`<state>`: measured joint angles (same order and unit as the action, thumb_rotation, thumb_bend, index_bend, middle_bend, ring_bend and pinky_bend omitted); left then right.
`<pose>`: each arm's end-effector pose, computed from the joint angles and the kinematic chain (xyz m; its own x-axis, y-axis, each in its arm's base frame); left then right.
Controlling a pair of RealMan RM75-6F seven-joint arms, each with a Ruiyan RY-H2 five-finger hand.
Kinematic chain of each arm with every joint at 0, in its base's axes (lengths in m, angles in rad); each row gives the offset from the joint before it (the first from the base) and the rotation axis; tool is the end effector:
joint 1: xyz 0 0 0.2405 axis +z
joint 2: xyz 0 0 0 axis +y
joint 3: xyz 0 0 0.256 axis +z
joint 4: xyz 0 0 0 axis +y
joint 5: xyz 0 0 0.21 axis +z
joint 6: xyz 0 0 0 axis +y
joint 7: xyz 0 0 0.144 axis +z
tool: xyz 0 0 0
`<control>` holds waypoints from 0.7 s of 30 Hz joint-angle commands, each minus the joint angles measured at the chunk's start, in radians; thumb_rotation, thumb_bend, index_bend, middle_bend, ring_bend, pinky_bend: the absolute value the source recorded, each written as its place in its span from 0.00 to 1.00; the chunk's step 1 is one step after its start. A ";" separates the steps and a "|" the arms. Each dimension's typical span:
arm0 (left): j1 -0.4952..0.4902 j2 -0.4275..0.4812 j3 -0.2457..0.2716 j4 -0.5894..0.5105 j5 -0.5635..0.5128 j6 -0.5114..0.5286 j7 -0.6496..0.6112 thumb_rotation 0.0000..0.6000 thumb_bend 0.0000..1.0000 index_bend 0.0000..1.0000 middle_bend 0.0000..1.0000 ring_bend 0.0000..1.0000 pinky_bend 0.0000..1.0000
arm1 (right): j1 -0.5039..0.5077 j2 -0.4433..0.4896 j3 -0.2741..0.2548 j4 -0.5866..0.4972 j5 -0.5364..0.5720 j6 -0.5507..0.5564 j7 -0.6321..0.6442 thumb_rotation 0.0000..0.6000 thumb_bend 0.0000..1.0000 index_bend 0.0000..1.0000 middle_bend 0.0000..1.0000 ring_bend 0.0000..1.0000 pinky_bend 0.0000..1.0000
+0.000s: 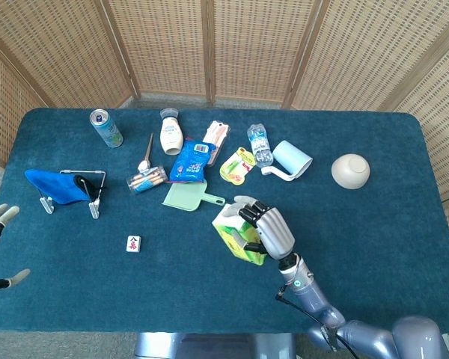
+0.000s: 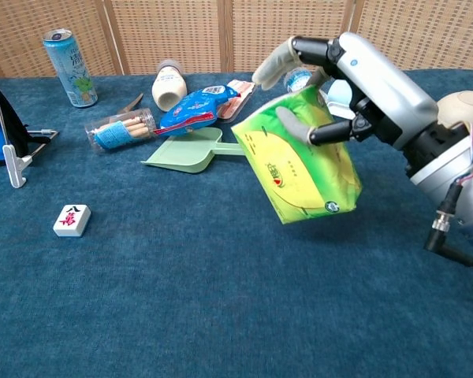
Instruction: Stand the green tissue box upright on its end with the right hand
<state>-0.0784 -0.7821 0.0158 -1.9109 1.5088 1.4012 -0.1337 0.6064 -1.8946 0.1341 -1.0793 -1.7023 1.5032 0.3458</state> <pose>-0.2798 0.1605 0.2132 0.3052 0.1490 0.9406 0.9503 0.0166 -0.3110 -0.1239 -0.2907 -0.0410 -0.1524 -0.0754 0.9854 -0.7617 -0.6264 -0.1657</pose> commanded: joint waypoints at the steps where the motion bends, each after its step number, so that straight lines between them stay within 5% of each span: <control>1: 0.000 0.000 0.000 -0.001 -0.001 0.000 0.000 1.00 0.04 0.00 0.00 0.00 0.00 | -0.003 -0.008 -0.016 0.027 -0.009 0.005 0.009 1.00 0.45 0.37 0.40 0.26 0.47; 21: 0.001 0.002 -0.001 0.001 -0.004 0.001 -0.005 1.00 0.04 0.00 0.00 0.00 0.00 | -0.013 0.005 -0.112 0.143 -0.081 0.039 0.052 1.00 0.45 0.36 0.36 0.24 0.38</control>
<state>-0.0772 -0.7799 0.0151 -1.9097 1.5045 1.4021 -0.1391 0.5955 -1.8988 0.0345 -0.9484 -1.7704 1.5318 0.3860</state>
